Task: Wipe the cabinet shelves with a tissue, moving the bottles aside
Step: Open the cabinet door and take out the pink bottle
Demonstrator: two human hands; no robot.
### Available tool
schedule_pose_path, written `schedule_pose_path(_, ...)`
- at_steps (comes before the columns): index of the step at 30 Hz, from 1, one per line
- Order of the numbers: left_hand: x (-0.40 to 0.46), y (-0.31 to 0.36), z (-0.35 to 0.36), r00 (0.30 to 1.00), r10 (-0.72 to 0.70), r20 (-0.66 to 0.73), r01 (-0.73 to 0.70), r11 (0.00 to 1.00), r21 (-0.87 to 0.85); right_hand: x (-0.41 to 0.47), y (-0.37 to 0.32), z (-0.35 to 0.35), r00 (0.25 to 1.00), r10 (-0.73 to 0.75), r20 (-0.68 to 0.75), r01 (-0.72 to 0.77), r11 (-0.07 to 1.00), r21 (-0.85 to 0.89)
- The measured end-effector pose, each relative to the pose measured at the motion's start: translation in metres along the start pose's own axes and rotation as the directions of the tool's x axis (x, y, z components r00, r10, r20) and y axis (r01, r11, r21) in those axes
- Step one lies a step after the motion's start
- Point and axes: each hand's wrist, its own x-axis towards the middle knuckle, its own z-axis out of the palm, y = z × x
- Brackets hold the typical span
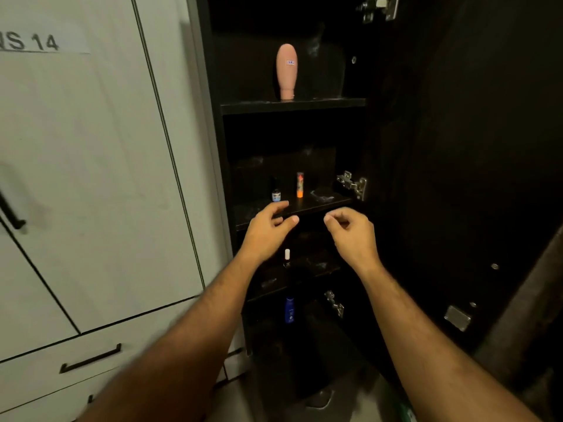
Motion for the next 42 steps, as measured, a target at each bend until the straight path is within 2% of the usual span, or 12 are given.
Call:
schedule_pose_path(4, 0.035, 0.034, -0.027, 0.985, 0.157, -0.078, -0.146, 0.98, 0.132, 0.056, -0.031, 0.006, 0.988, -0.154, 0.0, 0.154, 0.988, 0.033)
schedule_pose_path(10, 0.084, 0.103, -0.041, 0.944, 0.286, -0.166, -0.245, 0.942, 0.228, 0.147, -0.076, 0.003, 0.943, -0.327, -0.06, 0.331, 0.94, 0.087)
schedule_pose_path(16, 0.14, 0.159, -0.043, 0.864, 0.382, -0.328, -0.327, 0.921, 0.212, 0.222, -0.11, -0.007, 0.884, -0.458, -0.091, 0.467, 0.874, 0.137)
schedule_pose_path(23, 0.213, 0.179, -0.055, 0.791, 0.28, -0.544, -0.168, 0.955, 0.246, 0.288, -0.131, 0.001, 0.908, -0.417, 0.043, 0.403, 0.897, 0.181)
schedule_pose_path(27, 0.236, 0.18, -0.057, 0.765, 0.206, -0.61, -0.05, 0.963, 0.264, 0.313, -0.133, 0.012, 0.933, -0.346, 0.101, 0.318, 0.922, 0.221)
schedule_pose_path(30, 0.246, 0.183, -0.057, 0.791, 0.131, -0.598, 0.046, 0.961, 0.273, 0.325, -0.134, 0.017, 0.961, -0.214, 0.174, 0.154, 0.94, 0.305)
schedule_pose_path(32, 0.249, 0.185, -0.056, 0.814, 0.092, -0.574, 0.084, 0.959, 0.272, 0.33, -0.136, 0.019, 0.957, -0.166, 0.239, 0.089, 0.949, 0.302)
schedule_pose_path(37, 0.252, 0.187, -0.054, 0.862, 0.041, -0.506, 0.116, 0.954, 0.275, 0.336, -0.14, 0.021, 0.91, -0.166, 0.379, 0.056, 0.956, 0.287)
schedule_pose_path(40, 0.251, 0.185, -0.052, 0.885, 0.026, -0.464, 0.121, 0.951, 0.284, 0.334, -0.14, 0.022, 0.899, -0.184, 0.397, 0.073, 0.957, 0.279)
schedule_pose_path(42, 0.25, 0.183, -0.05, 0.88, 0.063, -0.472, 0.093, 0.95, 0.299, 0.332, -0.139, 0.024, 0.905, -0.201, 0.375, 0.088, 0.951, 0.297)
